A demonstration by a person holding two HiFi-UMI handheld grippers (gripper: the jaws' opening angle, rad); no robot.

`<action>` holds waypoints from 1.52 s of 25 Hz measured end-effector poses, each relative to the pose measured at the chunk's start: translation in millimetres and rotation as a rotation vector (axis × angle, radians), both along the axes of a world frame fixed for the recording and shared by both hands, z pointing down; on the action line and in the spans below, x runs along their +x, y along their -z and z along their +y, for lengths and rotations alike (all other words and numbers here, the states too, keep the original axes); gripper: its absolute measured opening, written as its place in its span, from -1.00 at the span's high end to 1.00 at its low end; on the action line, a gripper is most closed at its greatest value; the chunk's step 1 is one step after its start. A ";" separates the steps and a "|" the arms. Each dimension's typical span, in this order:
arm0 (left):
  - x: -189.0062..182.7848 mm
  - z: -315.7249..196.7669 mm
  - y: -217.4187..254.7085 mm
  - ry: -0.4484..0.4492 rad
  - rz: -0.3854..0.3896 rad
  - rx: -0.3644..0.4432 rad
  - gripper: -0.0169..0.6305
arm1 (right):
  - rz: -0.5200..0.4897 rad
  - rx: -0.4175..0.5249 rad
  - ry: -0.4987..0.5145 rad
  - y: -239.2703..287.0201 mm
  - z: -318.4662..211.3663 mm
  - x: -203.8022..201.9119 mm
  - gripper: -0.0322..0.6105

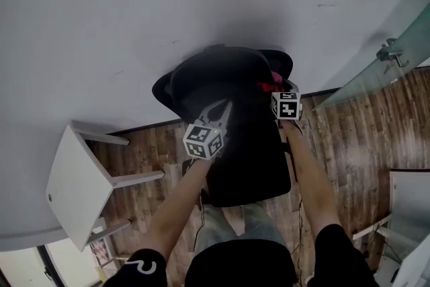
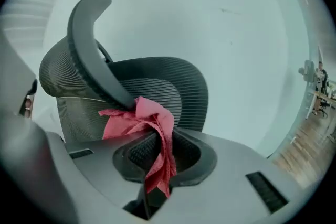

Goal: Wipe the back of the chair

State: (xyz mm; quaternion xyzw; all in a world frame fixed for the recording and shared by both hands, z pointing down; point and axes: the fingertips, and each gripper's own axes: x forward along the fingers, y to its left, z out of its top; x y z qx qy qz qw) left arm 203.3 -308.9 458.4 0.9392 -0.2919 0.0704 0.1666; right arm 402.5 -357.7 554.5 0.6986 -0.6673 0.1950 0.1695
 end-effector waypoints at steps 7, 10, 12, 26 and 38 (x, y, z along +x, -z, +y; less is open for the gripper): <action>48.7 13.7 7.8 -0.067 -0.017 0.051 0.87 | 0.012 0.022 -0.065 14.0 14.1 57.0 0.68; 60.3 20.9 8.0 -0.097 0.006 0.047 0.87 | 0.018 0.023 -0.082 18.0 25.6 70.7 0.68; 64.3 22.8 7.0 -0.108 0.015 0.043 0.87 | 0.026 0.023 -0.081 20.3 34.0 75.1 0.68; -23.6 38.6 -1.7 -0.059 0.017 0.023 0.87 | -0.017 -0.020 -0.079 10.9 85.5 -12.9 0.68; -208.6 35.9 -16.4 0.054 0.023 0.018 0.87 | -0.091 0.030 0.073 13.7 64.9 -229.4 0.68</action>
